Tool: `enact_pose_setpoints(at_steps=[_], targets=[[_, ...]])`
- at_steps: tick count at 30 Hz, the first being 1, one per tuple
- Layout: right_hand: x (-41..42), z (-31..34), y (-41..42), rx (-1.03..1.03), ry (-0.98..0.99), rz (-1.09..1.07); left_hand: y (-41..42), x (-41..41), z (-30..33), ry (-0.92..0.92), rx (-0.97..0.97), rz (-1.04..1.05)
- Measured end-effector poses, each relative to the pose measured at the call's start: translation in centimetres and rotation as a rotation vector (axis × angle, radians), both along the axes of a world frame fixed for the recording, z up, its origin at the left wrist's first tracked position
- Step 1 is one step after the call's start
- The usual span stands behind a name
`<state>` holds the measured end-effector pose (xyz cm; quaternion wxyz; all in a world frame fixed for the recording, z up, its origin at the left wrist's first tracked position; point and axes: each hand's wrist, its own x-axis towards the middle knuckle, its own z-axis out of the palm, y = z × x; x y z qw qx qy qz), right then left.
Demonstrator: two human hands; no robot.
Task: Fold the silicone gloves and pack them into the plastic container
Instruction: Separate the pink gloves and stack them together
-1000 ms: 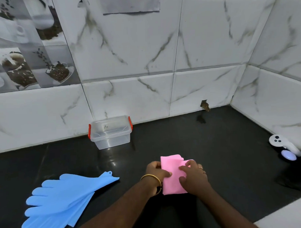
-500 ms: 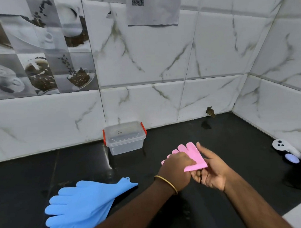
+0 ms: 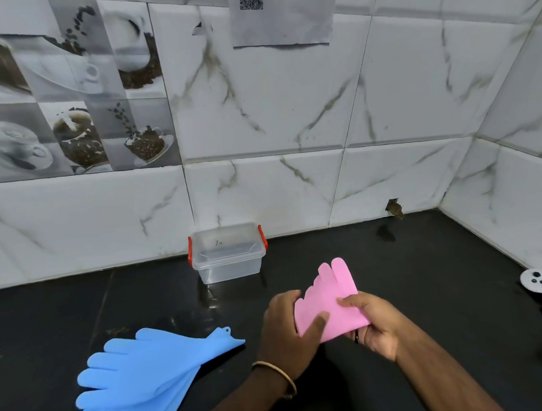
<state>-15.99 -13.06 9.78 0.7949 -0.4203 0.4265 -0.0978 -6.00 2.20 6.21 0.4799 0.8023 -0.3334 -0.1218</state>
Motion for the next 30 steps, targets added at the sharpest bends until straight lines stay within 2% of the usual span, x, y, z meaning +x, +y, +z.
enact_pose_setpoints(at_steps=[2,4,5,6,9,15,20,22,25,27,30], targets=[[0.0,0.0,0.0,0.009,-0.043,0.013,-0.1,0.2,-0.3,0.519,0.087,0.139],[-0.1,0.0,-1.1,0.011,-0.082,0.031,-0.9,0.6,-0.3,1.149,0.042,0.116],[-0.4,0.0,-1.9,0.018,-0.11,0.06,-1.5,0.7,-0.5,1.343,-0.016,0.111],[-0.7,-0.2,-2.8,0.01,-0.118,0.085,-2.2,0.8,-0.7,1.445,-0.087,0.103],[-1.3,-1.3,-4.6,-0.014,-0.087,0.105,-3.7,0.8,-1.2,1.411,-0.154,0.155],[-0.8,-2.2,-7.7,-0.082,0.009,0.156,-7.3,1.3,0.9,1.167,-0.062,0.244],[1.2,0.2,-11.2,-0.245,-0.222,0.167,-10.4,2.6,4.6,0.88,-0.34,0.272],[1.2,0.0,-11.7,-0.387,-0.232,0.202,-11.0,2.7,4.2,0.84,-0.431,0.27],[0.9,-3.2,-11.5,-0.589,-0.104,0.203,-11.9,2.0,0.8,0.856,-0.387,0.357],[0.2,-6.9,-11.4,-0.679,0.026,0.19,-12.4,0.8,-2.7,0.883,-0.265,0.437],[-0.8,-11.1,-11.0,-0.773,0.268,0.311,-12.4,-0.5,-6.6,0.854,-0.083,0.496]])
